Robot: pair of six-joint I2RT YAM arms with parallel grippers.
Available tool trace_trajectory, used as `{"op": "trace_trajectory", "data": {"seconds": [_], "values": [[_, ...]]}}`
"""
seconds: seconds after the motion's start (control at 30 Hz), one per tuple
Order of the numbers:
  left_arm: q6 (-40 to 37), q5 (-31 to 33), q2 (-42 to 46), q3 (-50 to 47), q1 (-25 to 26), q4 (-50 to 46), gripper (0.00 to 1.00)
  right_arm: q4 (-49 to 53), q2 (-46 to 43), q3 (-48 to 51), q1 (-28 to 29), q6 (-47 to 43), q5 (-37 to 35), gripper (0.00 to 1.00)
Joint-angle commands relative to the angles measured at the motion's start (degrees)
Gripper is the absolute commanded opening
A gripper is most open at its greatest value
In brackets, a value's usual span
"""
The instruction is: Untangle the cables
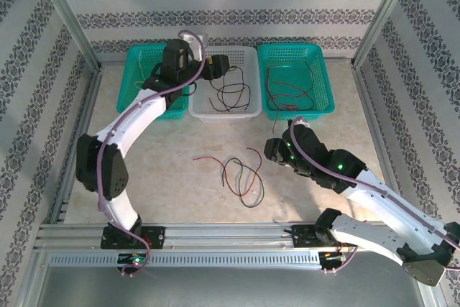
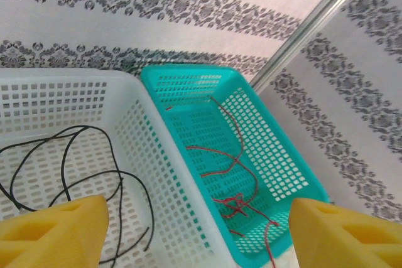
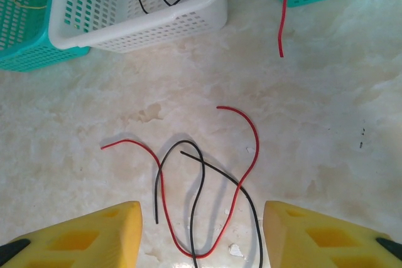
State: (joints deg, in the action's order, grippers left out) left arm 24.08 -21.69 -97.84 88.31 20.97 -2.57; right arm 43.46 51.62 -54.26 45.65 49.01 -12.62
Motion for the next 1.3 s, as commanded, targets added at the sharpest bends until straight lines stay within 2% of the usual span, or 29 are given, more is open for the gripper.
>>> {"op": "trace_trajectory", "data": {"seconds": [0.0, 0.1, 0.27, 0.47, 0.6, 0.7, 0.97, 1.27], "values": [[1.4, -2.8, 6.7, -7.6, -0.1, 0.3, 0.76, -0.1, 0.9, -2.1, 0.9, -1.8, -1.8, 0.54], [1.6, -3.1, 13.4, -14.6, -0.1, 0.0, 0.77, 0.0, 2.6, -2.2, 1.2, -2.1, -1.3, 0.54], [0.5, -6.7, 24.4, -24.2, -0.1, -6.0, 0.77, -0.3, 6.2, -1.8, 1.5, -2.5, 0.2, 0.54], [3.0, -5.3, 34.9, -35.2, -0.1, -7.8, 0.80, -1.1, 11.9, 1.5, 1.8, 1.2, -0.3, 0.53], [4.8, -5.0, 35.4, -36.3, -0.1, -10.8, 0.75, -3.8, 15.8, 4.9, 2.1, 5.0, 2.0, 0.50], [6.0, -7.6, 35.4, -36.8, -0.1, -13.0, 0.70, -4.8, 19.5, 5.7, 4.4, 7.4, 2.2, 0.48], [5.9, -5.2, 41.2, -40.7, -0.1, -12.9, 0.70, -8.0, 29.9, 5.6, 6.3, 11.0, 4.3, 0.44], [7.1, -5.7, 40.3, -40.7, -0.1, -10.2, 0.67, -4.5, 43.6, -1.2, 4.8, 9.7, 8.9, 0.34]]}}
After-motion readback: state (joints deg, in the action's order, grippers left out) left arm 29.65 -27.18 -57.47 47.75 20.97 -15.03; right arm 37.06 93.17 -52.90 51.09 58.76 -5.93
